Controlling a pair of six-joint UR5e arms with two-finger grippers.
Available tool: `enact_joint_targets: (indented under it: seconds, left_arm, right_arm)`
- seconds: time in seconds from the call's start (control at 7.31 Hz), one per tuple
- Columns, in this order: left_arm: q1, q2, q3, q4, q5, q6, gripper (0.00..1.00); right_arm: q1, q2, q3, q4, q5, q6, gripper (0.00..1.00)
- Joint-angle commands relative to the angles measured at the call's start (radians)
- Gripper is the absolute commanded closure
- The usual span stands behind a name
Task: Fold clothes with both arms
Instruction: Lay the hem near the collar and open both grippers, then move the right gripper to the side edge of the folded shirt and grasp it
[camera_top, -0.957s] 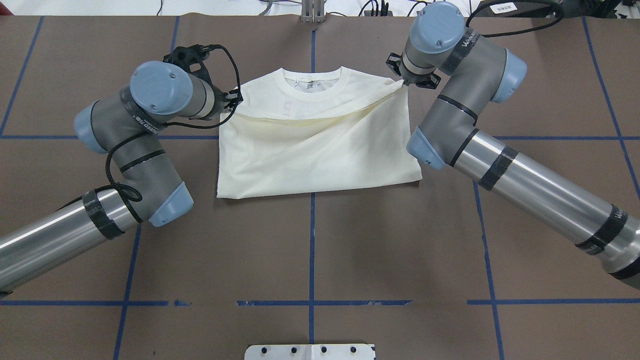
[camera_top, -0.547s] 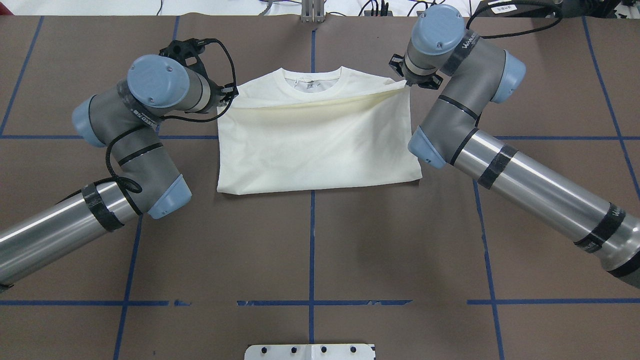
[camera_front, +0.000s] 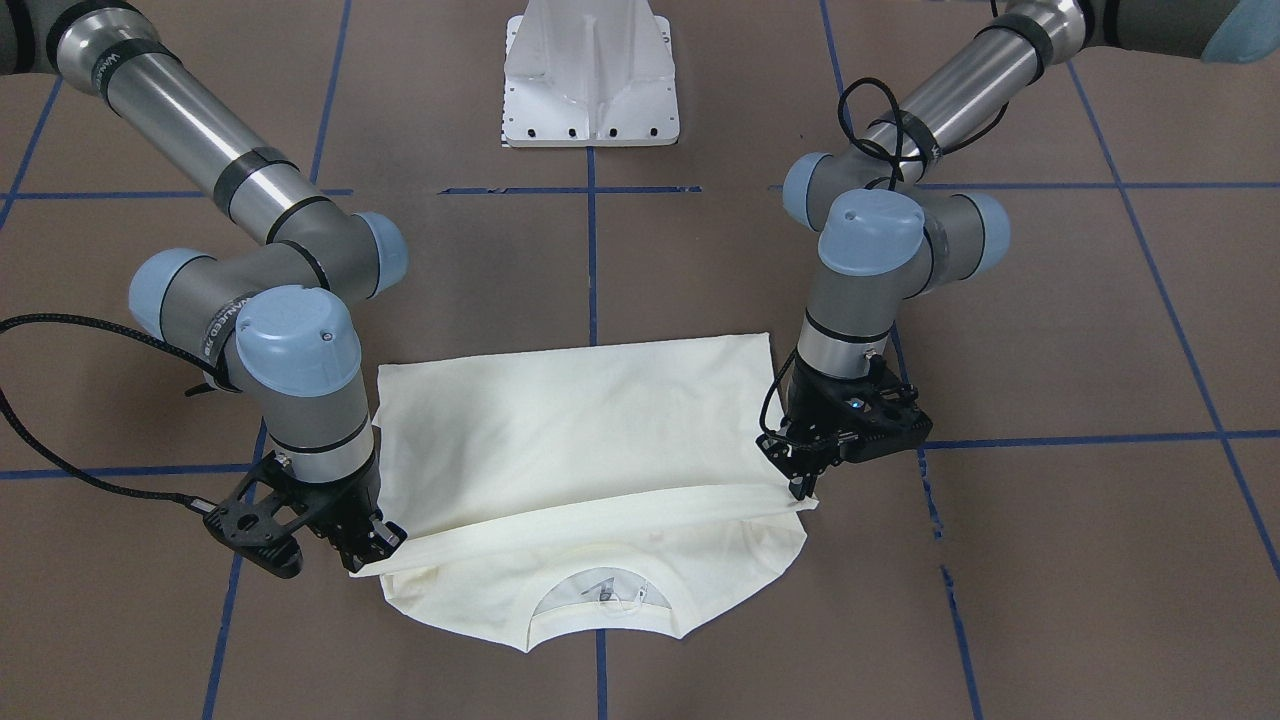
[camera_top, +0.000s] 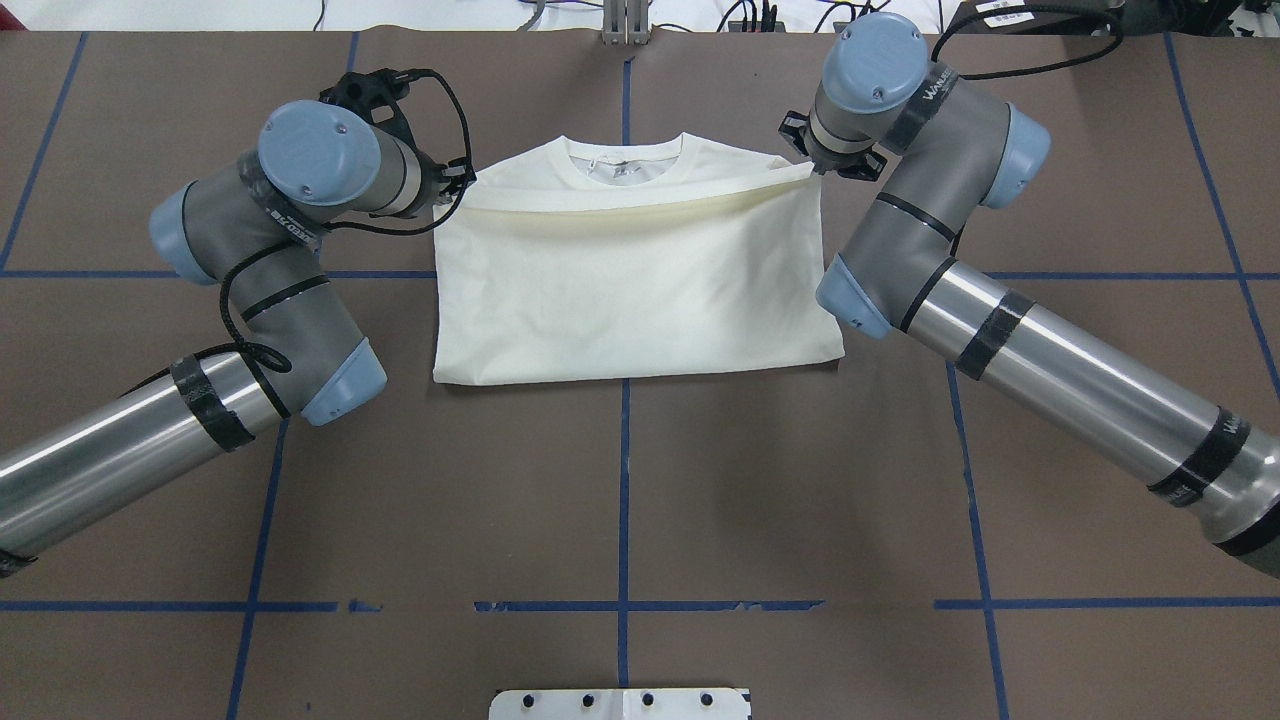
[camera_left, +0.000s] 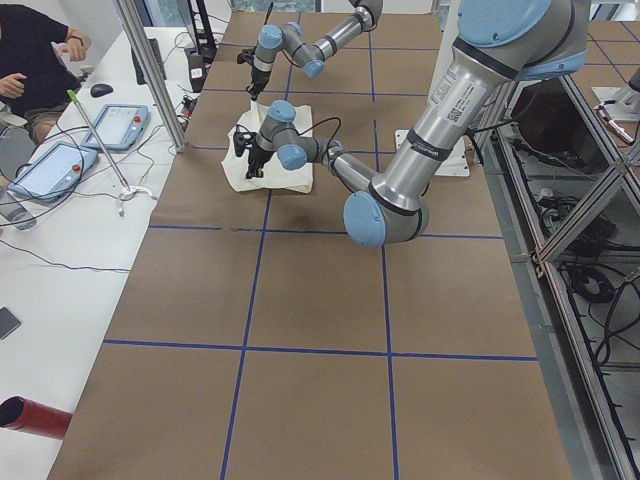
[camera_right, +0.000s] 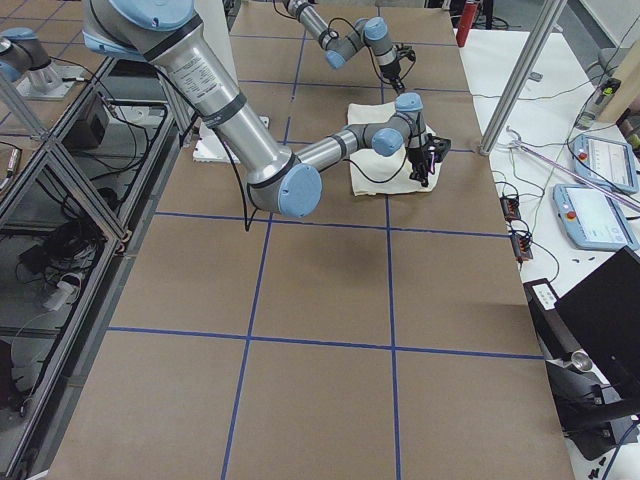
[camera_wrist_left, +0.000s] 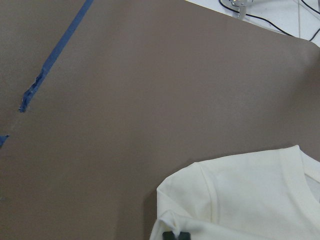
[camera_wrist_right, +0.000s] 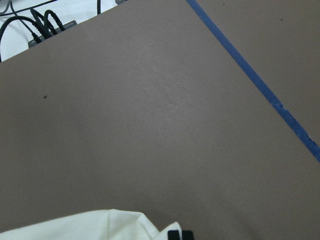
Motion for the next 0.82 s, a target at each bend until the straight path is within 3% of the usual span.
enact_joint_targets:
  seconds: [0.0, 0.27, 0.41, 0.55, 0.68]
  left_arm:
    - [-0.001, -0.018, 0.048, -0.029, 0.000, -0.001, 0.70]
    - [-0.012, 0.002, 0.026, -0.064, -0.006, 0.002, 0.58]
    - [-0.015, 0.060, -0.072, -0.063, -0.012, 0.000, 0.54]
    - [-0.015, 0.112, -0.144, -0.066, -0.014, -0.006, 0.52]
    - [-0.015, 0.112, -0.157, -0.063, -0.014, -0.010, 0.50]
  right_arm:
    - [-0.001, 0.002, 0.001, 0.000, 0.000, 0.000, 0.75]
    - [-0.001, 0.033, 0.002, 0.002, 0.000, 0.008, 0.60]
    - [0.002, 0.030, 0.048, 0.006, 0.009, 0.018, 0.54]
    - [-0.006, -0.042, 0.167, -0.004, 0.011, 0.040, 0.43]
    - [-0.051, -0.139, 0.282, 0.005, 0.009, 0.122, 0.40]
